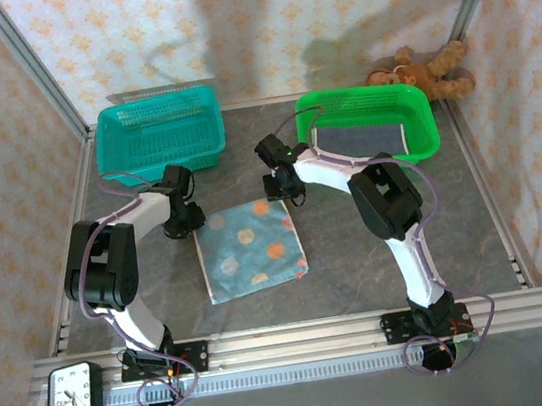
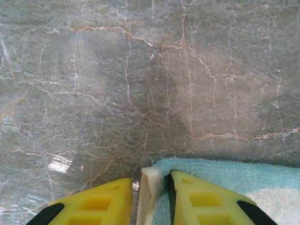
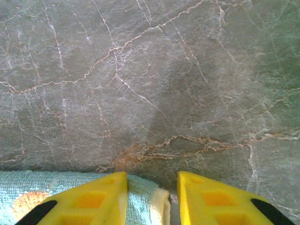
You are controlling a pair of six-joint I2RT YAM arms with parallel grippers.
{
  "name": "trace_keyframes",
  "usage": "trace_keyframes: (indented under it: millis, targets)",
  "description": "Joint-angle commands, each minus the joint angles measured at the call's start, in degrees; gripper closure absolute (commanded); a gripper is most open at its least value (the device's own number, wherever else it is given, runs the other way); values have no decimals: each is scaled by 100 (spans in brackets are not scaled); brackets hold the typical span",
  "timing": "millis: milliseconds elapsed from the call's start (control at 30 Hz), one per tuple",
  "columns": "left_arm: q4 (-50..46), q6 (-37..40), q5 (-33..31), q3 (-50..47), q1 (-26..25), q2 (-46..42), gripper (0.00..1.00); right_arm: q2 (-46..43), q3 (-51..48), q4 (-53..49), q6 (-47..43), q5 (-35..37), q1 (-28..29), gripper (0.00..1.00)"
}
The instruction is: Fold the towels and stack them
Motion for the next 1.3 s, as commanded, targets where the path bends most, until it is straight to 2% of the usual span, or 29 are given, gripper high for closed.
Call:
trace_keyframes:
  millis: [0,67,200,233,533,800,1067,1267]
  targets:
    - [96,144,42,19,26,183,77,157,-73,-77,-40,64,-2,73]
    - [130,144,102,7,31,217,80,142,-127,-16,-17,1,3,81]
    - [156,154,209,12,26,200,97,33,-180,29,6,13,-1,100]
    - [163,152,211,5,26,148,100,-10,-189,25,1,53,-2,100]
    - [231,125,131,-66,19,-720,100,-799,-405,195,-196,371,-84,100]
    - [527,166,-85,-342,-76,-1418,100,-1501,-919,518,-247,370,-158,100]
    - [1054,82,-562,-1272,-409,-2413,100,-2344,-1976,1167,35,105,-113,100]
    - [1194,-36,-898,-1851,-689,-2939,100,-2878,-2636,1375,92,319,199,100]
